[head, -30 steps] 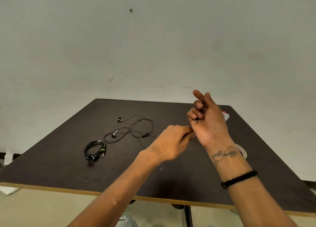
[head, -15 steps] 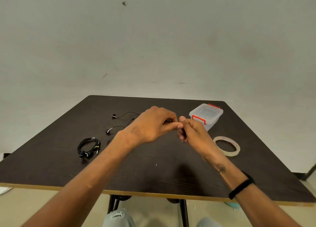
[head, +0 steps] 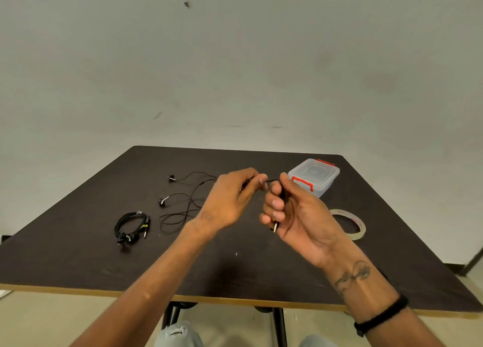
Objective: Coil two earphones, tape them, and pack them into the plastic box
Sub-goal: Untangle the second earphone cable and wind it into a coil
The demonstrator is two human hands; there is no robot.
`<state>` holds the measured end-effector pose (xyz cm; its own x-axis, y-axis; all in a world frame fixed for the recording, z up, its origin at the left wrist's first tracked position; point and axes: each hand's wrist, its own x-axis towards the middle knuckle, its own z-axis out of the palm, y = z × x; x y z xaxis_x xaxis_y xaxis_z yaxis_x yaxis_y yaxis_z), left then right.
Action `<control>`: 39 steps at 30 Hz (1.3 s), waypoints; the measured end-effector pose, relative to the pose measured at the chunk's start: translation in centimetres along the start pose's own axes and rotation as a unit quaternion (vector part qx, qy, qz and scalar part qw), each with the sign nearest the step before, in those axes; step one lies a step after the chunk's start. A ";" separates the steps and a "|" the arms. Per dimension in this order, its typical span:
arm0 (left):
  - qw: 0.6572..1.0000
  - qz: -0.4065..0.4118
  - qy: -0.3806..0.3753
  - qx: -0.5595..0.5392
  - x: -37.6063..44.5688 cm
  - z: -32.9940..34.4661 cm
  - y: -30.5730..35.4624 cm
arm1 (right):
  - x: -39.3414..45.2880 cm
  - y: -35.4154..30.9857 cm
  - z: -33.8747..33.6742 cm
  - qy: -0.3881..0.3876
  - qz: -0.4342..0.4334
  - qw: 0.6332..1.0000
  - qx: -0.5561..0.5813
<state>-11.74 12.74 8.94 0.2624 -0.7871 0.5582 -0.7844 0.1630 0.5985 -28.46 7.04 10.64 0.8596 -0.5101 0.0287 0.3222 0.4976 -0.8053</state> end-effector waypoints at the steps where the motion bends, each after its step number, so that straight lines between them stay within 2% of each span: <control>1: 1.000 -0.004 -0.010 0.000 -0.3 0.5 0.0 | 0.2 -0.2 0.2 -0.006 -0.019 1.000 0.024; 4: 0.998 -0.016 -0.066 0.002 -1.0 1.8 0.9 | 1.0 -1.4 0.6 0.001 -0.094 0.994 0.055; 6: 0.996 0.000 -0.093 0.007 -1.3 2.3 1.7 | 1.6 -2.4 0.5 0.019 -0.145 0.989 0.033; 8: 0.992 0.018 -0.125 0.009 -1.5 2.4 2.3 | 2.3 -3.0 -0.4 0.055 -0.202 0.977 -0.046; 11: 0.986 0.034 -0.157 0.049 -1.5 2.0 2.8 | 3.4 -2.9 -2.2 0.115 -0.256 0.934 -0.219; 15: 0.982 0.041 -0.147 0.114 -1.1 0.9 2.8 | 3.7 -1.4 -4.3 0.114 -0.242 0.882 -0.387; 19: 0.991 0.025 -0.089 0.093 -0.8 0.1 2.3 | 3.1 0.8 -4.8 0.057 -0.189 0.874 -0.444; 21: 0.994 0.024 -0.064 0.081 -0.5 0.0 2.2 | 2.7 1.8 -4.6 0.045 -0.140 0.899 -0.414; 24: 0.996 0.020 -0.038 0.076 0.5 -0.2 2.1 | 2.0 2.5 -4.1 0.041 -0.063 0.959 -0.274; 26: 0.996 0.014 -0.031 0.082 1.0 -0.2 1.6 | 1.5 2.6 -3.6 0.032 -0.034 0.980 -0.196; 28: 0.997 0.006 -0.030 0.069 0.9 0.0 1.0 | 1.0 2.5 -3.1 0.016 -0.020 0.988 -0.154; 32: 0.999 -0.035 -0.016 -0.030 0.3 1.4 0.2 | 0.3 2.0 -1.8 -0.021 -0.009 0.998 -0.060; 36: 0.984 -0.074 -0.063 -0.149 -1.3 3.5 -0.6 | 0.3 1.2 -0.3 -0.034 -0.045 0.998 0.017; 39: 0.980 -0.104 -0.069 -0.158 -2.2 4.4 -0.4 | 1.0 0.5 0.2 -0.028 -0.098 0.994 0.044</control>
<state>-14.49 11.79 4.99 0.3026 -0.8919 0.3360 -0.5028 0.1501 0.8513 -27.33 6.93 10.40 0.7971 -0.5647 0.2139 0.5160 0.4531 -0.7269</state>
